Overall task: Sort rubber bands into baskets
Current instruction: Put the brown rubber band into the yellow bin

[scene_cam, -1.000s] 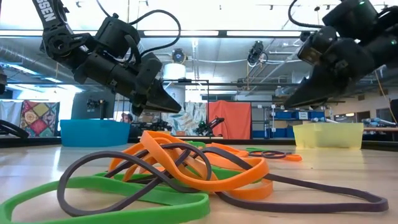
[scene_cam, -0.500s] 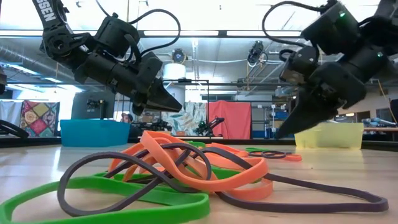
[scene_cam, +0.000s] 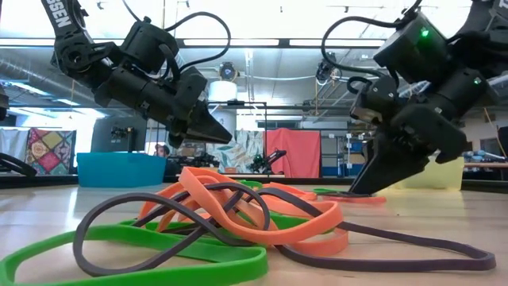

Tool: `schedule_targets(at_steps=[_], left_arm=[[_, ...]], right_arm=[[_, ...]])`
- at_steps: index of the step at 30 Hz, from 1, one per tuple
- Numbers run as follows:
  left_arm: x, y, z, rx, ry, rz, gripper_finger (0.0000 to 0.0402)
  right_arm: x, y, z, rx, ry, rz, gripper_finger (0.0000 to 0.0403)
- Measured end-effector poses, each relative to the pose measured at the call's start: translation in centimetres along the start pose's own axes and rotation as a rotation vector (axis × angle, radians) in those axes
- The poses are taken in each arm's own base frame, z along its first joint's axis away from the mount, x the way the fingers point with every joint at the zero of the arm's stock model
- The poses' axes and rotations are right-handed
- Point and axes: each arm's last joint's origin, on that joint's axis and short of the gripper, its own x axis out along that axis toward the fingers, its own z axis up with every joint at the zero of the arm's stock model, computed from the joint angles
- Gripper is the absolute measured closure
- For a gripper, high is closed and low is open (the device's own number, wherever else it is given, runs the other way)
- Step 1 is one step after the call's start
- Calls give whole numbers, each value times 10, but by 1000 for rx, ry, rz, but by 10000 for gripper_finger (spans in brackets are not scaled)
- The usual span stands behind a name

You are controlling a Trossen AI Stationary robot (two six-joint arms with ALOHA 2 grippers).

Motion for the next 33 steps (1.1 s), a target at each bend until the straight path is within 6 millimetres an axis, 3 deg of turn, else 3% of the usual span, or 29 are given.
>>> schedule_targets(at_steps=[6, 13, 22, 33], left_arm=[[0, 0, 0, 0, -2, 0, 326], [0, 0, 0, 7, -2, 0, 326], [0, 0, 0, 9, 1, 1, 326], [0, 0, -1, 10, 15, 5, 326]], right_arm=[[-1, 0, 0, -58, 6, -5, 388], [-16, 1, 13, -54, -18, -57, 396], [-72, 10, 62, -157, -58, -310, 400], [-137, -6, 81, -160, -56, -635, 400]])
